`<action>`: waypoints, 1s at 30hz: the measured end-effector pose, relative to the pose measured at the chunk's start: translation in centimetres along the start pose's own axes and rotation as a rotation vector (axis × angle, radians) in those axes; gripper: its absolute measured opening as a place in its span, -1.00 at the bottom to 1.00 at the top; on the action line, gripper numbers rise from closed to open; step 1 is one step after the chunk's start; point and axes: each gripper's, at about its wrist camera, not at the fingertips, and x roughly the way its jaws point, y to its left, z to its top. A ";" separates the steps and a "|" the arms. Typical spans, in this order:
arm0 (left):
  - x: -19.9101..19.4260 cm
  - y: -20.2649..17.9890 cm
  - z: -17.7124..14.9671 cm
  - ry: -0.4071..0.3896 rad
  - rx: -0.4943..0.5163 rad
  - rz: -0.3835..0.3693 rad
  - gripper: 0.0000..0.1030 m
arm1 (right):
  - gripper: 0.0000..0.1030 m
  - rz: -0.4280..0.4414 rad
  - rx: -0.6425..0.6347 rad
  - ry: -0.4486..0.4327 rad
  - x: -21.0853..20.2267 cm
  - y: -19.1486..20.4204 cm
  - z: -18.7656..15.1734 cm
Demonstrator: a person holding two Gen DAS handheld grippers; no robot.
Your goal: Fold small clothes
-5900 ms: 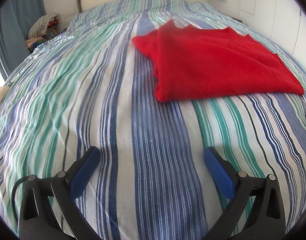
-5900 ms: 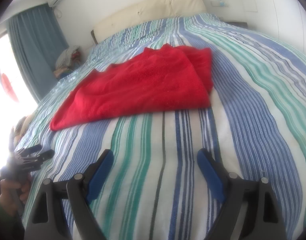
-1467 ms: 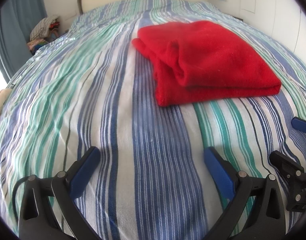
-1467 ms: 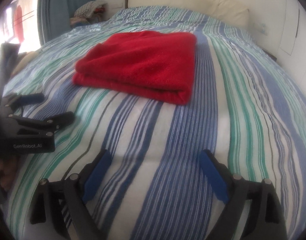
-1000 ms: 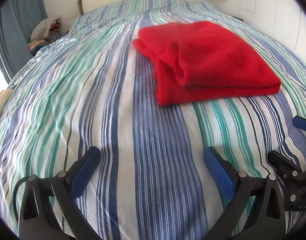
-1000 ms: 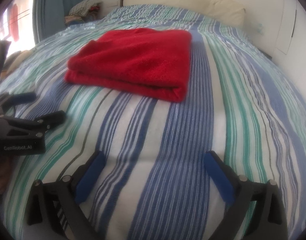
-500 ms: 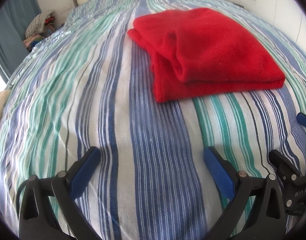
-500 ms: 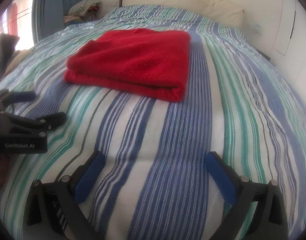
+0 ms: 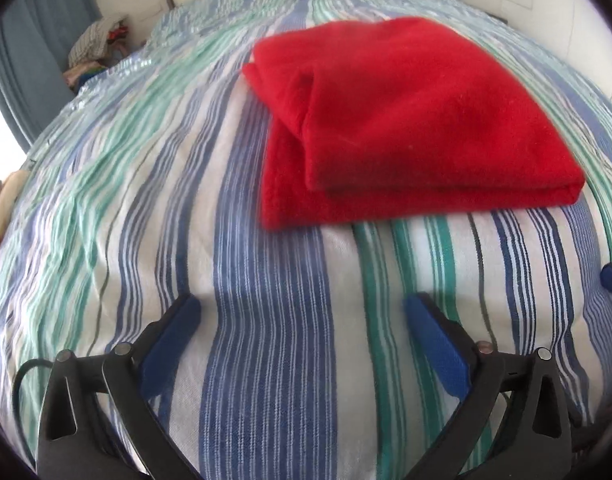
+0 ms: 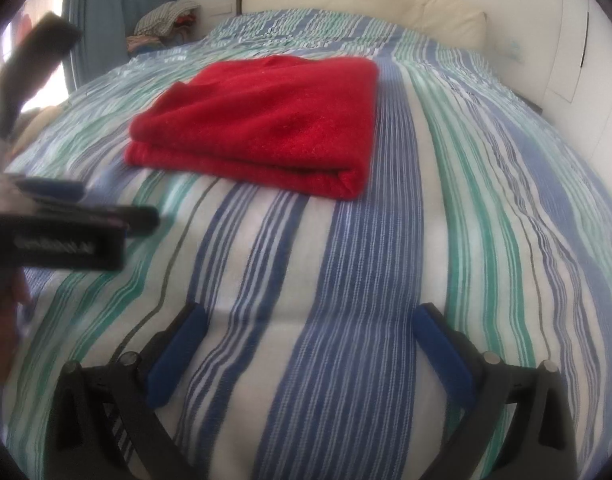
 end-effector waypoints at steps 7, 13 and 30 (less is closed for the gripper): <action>-0.2 0.6 -0.2 -0.001 -0.009 -0.002 0.99 | 0.98 -0.009 -0.004 0.002 0.0 0.1 0.1; -0.1 0.5 -0.1 0.002 -0.022 -0.017 0.99 | 0.99 -0.010 -0.004 0.001 0.1 0.1 0.1; 0.1 0.9 0.0 0.009 -0.042 -0.044 0.99 | 0.99 -0.006 -0.002 0.001 0.1 0.1 0.1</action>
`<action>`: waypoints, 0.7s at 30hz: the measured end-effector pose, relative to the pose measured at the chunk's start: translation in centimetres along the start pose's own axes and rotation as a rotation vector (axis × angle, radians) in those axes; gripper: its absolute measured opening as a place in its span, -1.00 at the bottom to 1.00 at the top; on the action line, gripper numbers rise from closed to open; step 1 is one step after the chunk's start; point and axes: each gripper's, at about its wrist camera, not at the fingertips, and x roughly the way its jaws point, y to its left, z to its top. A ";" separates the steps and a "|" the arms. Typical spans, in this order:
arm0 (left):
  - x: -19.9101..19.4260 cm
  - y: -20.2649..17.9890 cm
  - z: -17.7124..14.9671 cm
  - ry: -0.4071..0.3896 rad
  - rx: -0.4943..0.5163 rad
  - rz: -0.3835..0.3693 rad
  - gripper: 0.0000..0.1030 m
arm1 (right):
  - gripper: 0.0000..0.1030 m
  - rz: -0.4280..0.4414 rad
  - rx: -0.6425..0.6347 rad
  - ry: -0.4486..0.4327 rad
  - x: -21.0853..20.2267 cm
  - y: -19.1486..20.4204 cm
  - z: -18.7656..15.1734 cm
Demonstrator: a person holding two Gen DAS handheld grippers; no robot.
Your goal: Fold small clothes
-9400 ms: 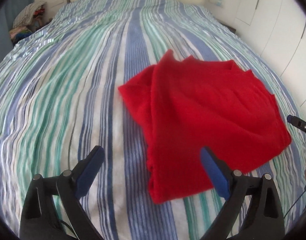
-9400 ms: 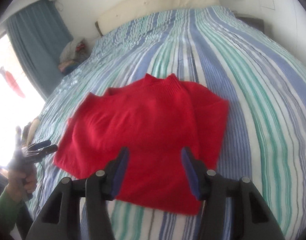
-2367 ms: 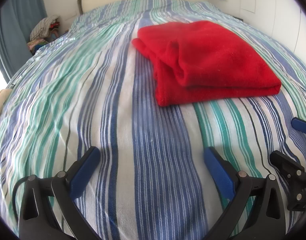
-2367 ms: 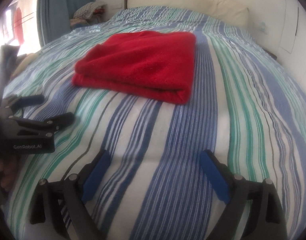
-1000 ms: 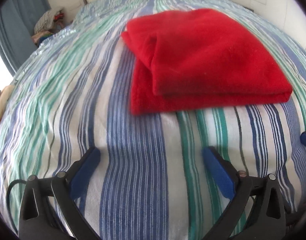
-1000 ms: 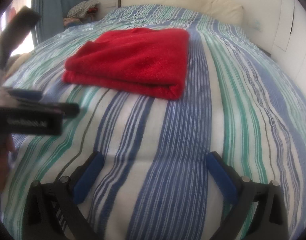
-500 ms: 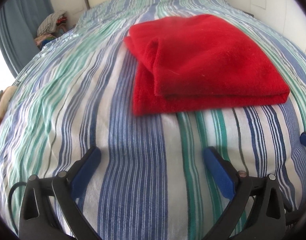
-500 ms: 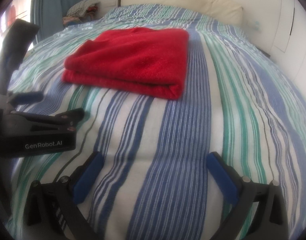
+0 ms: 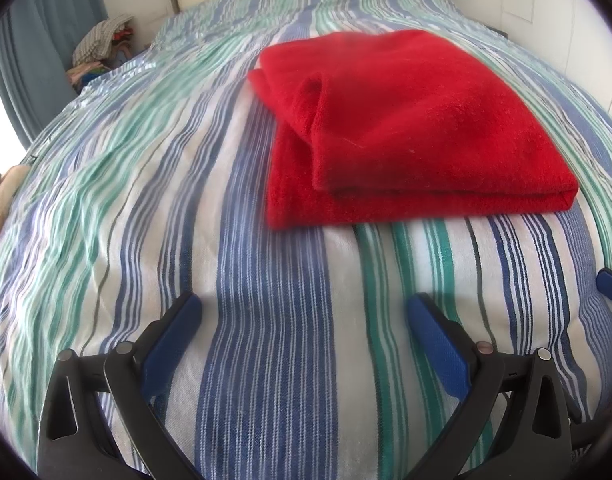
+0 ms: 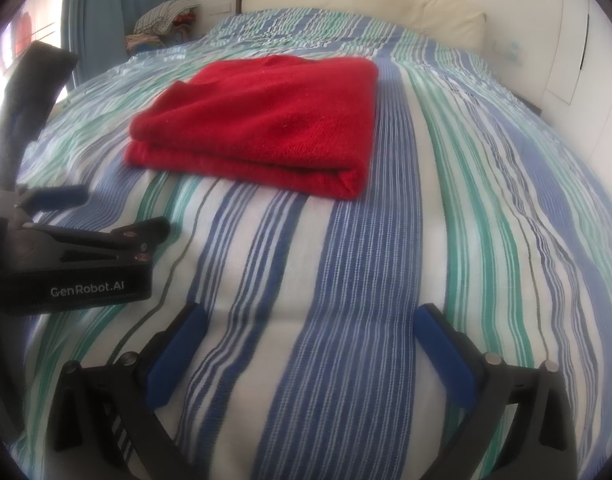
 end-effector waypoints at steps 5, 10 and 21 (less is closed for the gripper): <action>0.0 0.1 0.0 0.002 -0.007 -0.010 0.99 | 0.99 0.000 0.000 0.001 0.0 0.0 0.0; -0.1 0.1 -0.1 0.002 -0.005 -0.009 0.99 | 0.99 0.004 0.002 0.002 0.0 0.0 0.0; -0.1 0.1 -0.1 0.001 -0.008 -0.008 0.99 | 0.99 0.011 0.006 0.002 0.0 0.0 0.0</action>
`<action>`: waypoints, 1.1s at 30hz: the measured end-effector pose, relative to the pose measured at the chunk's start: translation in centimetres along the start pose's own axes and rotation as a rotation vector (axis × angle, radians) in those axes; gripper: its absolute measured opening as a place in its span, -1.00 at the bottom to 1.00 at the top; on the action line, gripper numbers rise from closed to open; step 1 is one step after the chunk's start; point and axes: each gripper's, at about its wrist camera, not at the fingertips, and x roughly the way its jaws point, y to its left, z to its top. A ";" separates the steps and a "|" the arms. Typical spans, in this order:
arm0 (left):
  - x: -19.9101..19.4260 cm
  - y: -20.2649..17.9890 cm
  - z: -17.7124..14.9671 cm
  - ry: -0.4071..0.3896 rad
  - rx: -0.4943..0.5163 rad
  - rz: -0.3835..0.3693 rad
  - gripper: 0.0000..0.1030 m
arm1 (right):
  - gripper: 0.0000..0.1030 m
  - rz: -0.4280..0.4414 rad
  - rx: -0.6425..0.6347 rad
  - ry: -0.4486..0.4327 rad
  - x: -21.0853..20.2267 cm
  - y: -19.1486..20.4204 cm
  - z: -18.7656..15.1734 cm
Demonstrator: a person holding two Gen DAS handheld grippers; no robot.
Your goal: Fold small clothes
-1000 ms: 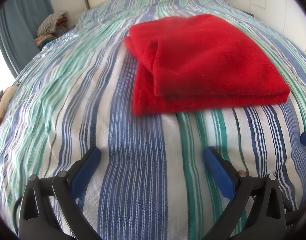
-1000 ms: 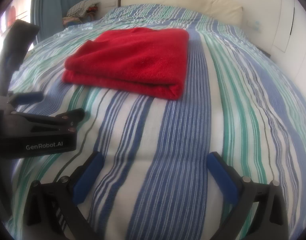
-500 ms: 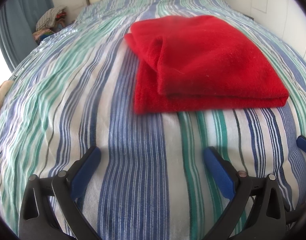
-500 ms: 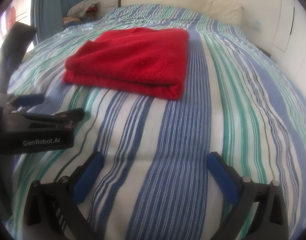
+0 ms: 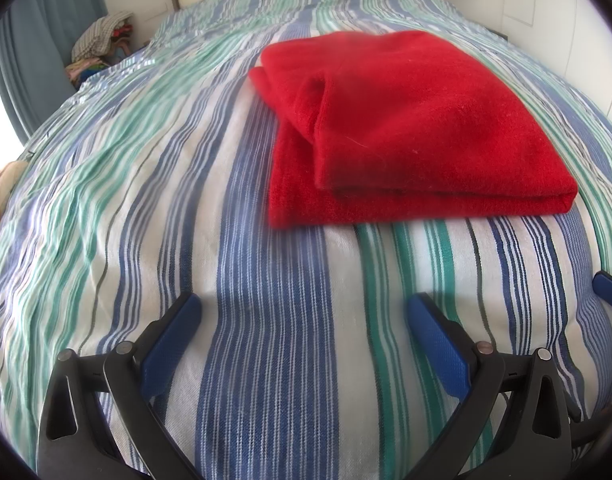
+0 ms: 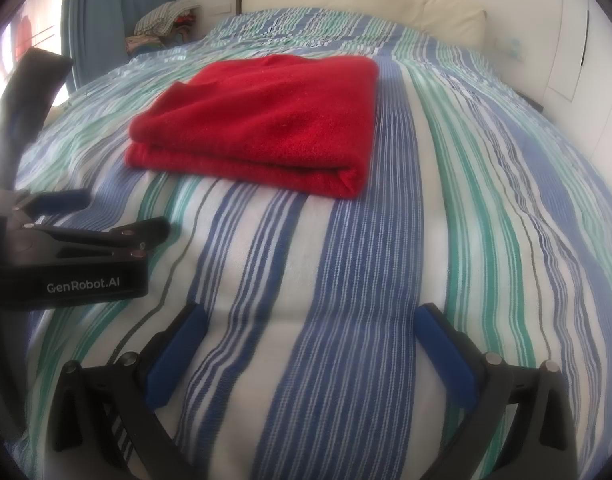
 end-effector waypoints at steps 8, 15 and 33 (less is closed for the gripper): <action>0.1 0.0 0.0 0.001 -0.001 0.000 0.99 | 0.99 0.000 0.000 0.000 0.0 -0.1 0.0; 0.1 0.1 0.2 0.037 0.001 -0.010 0.99 | 0.99 0.000 0.000 -0.001 0.0 -0.1 0.0; -2.4 2.0 -0.2 0.074 0.052 -0.146 0.98 | 0.99 0.030 0.007 0.010 -0.3 -0.2 0.3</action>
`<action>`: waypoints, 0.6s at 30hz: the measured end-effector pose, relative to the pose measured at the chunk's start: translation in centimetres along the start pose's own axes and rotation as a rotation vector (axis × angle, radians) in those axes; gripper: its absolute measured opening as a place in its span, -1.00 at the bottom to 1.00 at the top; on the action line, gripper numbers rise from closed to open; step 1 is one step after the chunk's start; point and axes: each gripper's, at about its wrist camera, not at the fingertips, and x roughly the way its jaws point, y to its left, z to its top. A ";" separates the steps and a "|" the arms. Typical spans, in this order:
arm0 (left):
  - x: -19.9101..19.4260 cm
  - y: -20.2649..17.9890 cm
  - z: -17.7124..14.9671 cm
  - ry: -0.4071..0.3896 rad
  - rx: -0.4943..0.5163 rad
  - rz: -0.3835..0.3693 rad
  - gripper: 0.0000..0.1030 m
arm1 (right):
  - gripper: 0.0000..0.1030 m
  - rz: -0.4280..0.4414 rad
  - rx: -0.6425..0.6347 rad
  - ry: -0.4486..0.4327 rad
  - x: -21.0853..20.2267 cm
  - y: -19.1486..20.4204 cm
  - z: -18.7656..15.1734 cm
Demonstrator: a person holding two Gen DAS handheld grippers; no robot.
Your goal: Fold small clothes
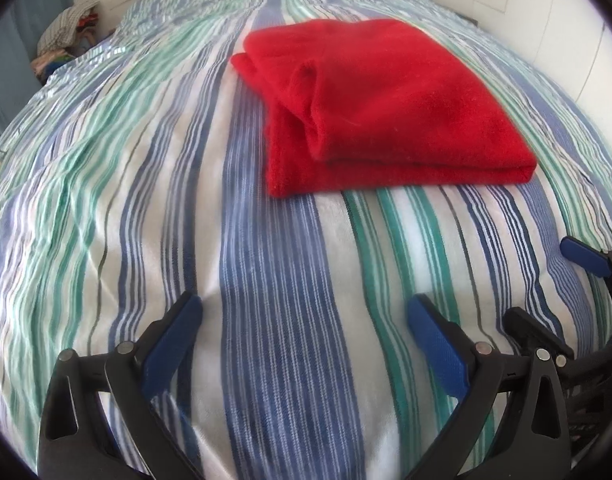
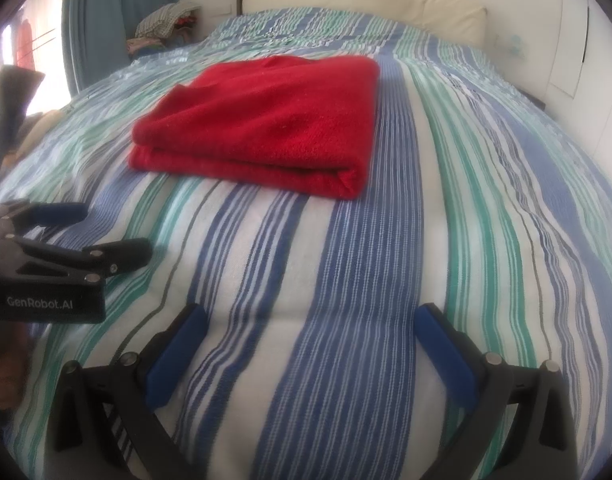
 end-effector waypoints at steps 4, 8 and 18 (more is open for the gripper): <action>-3.5 3.6 2.7 -0.128 -0.062 -0.115 0.99 | 0.96 0.210 0.112 -0.062 -3.4 -3.2 1.5; -1.6 5.9 8.5 -0.127 -0.138 -0.266 0.99 | 0.96 0.271 0.280 -0.191 -5.5 -9.1 6.2; 8.4 7.6 13.7 0.031 -0.383 -0.474 0.94 | 0.82 0.586 0.506 0.003 9.3 -11.5 15.6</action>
